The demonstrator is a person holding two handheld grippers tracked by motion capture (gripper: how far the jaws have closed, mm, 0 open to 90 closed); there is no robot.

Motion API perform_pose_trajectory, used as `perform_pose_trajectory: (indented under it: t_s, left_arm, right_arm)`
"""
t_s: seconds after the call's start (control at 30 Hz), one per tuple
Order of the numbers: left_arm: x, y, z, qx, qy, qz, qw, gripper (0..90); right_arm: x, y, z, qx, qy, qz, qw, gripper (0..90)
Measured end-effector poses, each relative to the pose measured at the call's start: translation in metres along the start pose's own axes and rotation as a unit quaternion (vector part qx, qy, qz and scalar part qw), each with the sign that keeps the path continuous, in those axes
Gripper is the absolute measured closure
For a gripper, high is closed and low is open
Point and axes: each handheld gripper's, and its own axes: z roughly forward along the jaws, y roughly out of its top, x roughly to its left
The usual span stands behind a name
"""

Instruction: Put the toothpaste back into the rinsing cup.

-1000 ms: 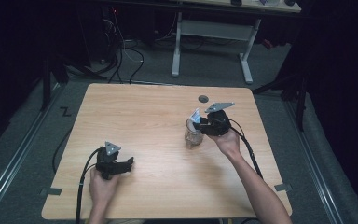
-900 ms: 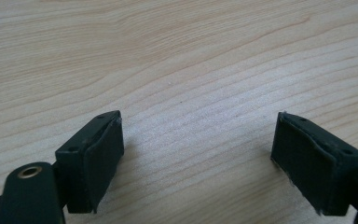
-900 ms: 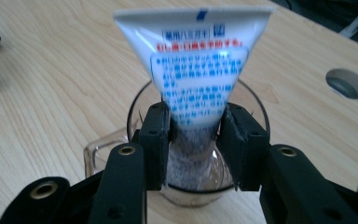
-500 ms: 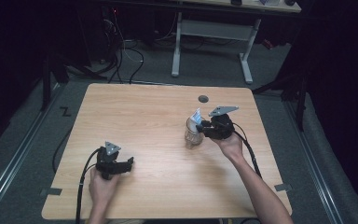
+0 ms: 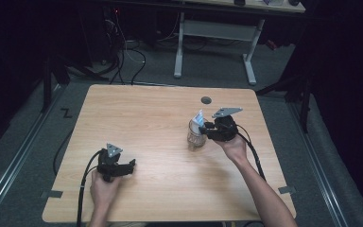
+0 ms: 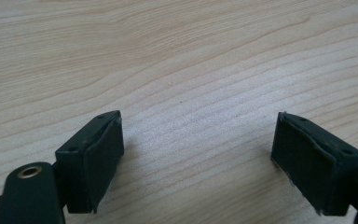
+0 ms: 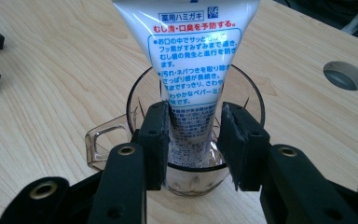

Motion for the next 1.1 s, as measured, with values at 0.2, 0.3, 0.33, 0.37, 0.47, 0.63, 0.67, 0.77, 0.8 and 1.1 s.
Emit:
perform_pose_trajectory:
  t_s: [0.2,0.3,0.33,0.37,0.47,0.63,0.67,0.77,0.8,1.1]
  left_arm:
    - [0.0,0.0,0.0,0.0,0.0,0.0,1.0,16.8]
    - [0.0,0.0,0.0,0.0,0.0,0.0,1.0,16.8]
    - [0.0,0.0,0.0,0.0,0.0,0.0,1.0,16.8]
    - [0.0,0.0,0.0,0.0,0.0,0.0,1.0,16.8]
    - [0.0,0.0,0.0,0.0,0.0,0.0,1.0,16.8]
    - [0.0,0.0,0.0,0.0,0.0,0.0,1.0,16.8]
    - [0.0,0.0,0.0,0.0,0.0,0.0,1.0,16.8]
    - [0.0,0.0,0.0,0.0,0.0,0.0,1.0,16.8]
    - [0.0,0.0,0.0,0.0,0.0,0.0,1.0,16.8]
    - [0.0,0.0,0.0,0.0,0.0,0.0,1.0,16.8]
  right_arm:
    - [0.0,0.0,-0.002,-0.001,-0.001,0.0,1.0,61.0]
    - [0.0,0.0,-0.003,-0.004,0.0,-0.002,1.0,59.1]
    - [0.0,0.0,-0.003,-0.004,0.0,-0.002,1.0,59.0]
    - [0.0,-0.001,-0.004,-0.005,-0.001,-0.003,1.0,58.8]
    - [0.0,-0.001,-0.005,-0.008,0.001,-0.002,1.0,58.1]
    - [0.0,-0.003,-0.007,-0.012,0.003,-0.001,0.9999,57.0]
    - [0.0,-0.003,-0.008,-0.012,0.003,0.0,0.9999,56.6]
    - [0.0,-0.004,-0.01,-0.013,0.003,0.003,0.9999,55.5]
    - [-0.001,-0.004,-0.011,-0.015,0.003,0.005,0.9999,55.3]
    - [-0.004,-0.009,-0.021,-0.039,0.003,0.02,0.9991,51.7]
